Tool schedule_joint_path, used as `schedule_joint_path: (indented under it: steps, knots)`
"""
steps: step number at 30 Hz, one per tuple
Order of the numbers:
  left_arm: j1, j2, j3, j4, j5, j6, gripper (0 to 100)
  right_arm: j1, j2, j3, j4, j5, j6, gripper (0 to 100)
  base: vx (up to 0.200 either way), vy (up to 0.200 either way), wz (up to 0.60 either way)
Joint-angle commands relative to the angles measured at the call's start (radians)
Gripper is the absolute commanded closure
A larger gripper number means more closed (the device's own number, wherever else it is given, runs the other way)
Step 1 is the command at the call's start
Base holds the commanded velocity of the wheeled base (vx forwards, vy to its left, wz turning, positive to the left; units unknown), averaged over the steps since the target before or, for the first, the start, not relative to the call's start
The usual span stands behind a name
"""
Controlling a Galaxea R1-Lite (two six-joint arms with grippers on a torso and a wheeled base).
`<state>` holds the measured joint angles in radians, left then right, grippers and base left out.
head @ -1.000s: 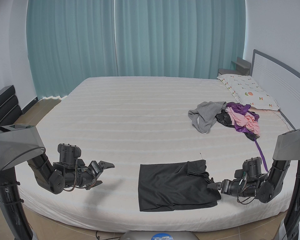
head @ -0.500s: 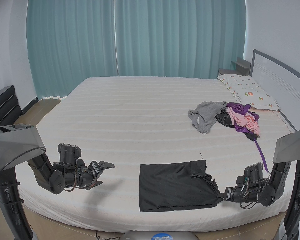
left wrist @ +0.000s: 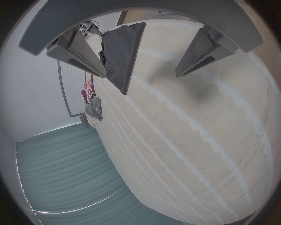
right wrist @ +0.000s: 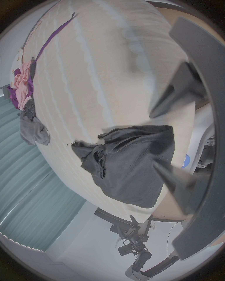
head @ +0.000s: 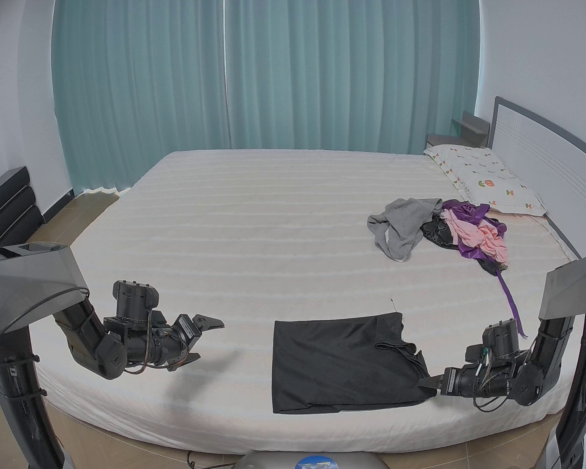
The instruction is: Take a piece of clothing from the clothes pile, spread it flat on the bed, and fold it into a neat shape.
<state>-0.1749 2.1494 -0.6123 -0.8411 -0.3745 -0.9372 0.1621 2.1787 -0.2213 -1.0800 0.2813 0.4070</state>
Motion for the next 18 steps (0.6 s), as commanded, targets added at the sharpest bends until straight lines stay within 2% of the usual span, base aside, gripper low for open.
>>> schedule_joint_path:
  steps: [1, 6, 12, 18]
  knots:
    - [0.0, 0.001, 0.0, 0.0, 0.0, 0.0, 0, -0.004, -0.027, -0.007, -0.02, 0.003, 0.007, 0, 0.0, 0.0, 0.0]
    - [0.0, 0.003, 0.0, -0.001, 0.002, 0.002, 0, 0.019, -0.028, -0.072, -0.049, 0.001, 0.039, 0, 0.0, 0.0, 0.0]
    - [-0.002, 0.003, 0.002, -0.001, 0.002, 0.002, 0, 0.128, 0.015, -0.239, -0.017, -0.025, 0.164, 0, 0.0, 0.0, 0.0]
    - [-0.003, 0.003, 0.002, -0.001, 0.002, 0.003, 0, 0.235, 0.062, -0.38, 0.101, -0.031, 0.177, 0, 0.0, 0.0, 0.0]
